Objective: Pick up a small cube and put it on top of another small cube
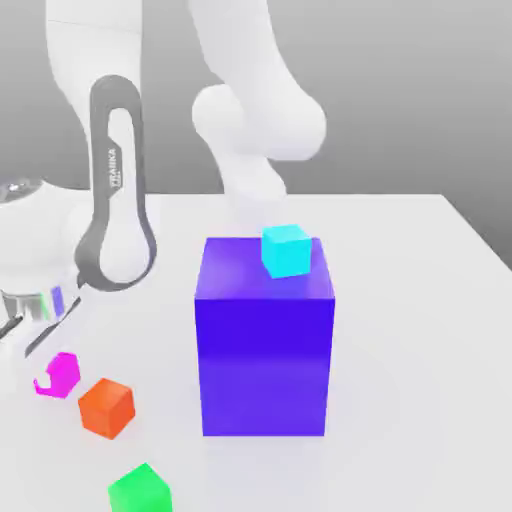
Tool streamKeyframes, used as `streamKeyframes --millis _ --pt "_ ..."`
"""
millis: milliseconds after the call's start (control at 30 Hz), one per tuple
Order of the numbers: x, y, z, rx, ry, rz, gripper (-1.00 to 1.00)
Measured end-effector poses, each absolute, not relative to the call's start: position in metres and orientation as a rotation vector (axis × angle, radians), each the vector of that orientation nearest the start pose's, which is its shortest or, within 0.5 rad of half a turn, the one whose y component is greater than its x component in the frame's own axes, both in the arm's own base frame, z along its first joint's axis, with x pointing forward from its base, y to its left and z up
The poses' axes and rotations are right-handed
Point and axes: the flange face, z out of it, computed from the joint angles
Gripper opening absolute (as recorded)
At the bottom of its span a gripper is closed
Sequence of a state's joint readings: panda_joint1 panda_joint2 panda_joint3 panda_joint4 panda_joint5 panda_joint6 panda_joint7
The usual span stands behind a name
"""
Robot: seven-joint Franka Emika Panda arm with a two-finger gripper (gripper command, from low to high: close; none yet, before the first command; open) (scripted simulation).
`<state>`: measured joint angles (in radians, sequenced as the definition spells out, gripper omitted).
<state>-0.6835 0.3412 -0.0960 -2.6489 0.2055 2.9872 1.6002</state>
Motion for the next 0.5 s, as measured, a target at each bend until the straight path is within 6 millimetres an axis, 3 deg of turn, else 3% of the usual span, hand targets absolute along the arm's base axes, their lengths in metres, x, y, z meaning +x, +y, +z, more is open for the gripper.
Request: streamKeyframes --millis 200,333,500 --pt "0.28 -0.301 0.185 -0.884 3.014 -0.002 -1.0" --pt "0.362 -0.263 0.207 -1.346 2.839 0.0 -1.0" --pt "0.462 -0.177 0.232 -1.923 2.483 0.0 -1.0"
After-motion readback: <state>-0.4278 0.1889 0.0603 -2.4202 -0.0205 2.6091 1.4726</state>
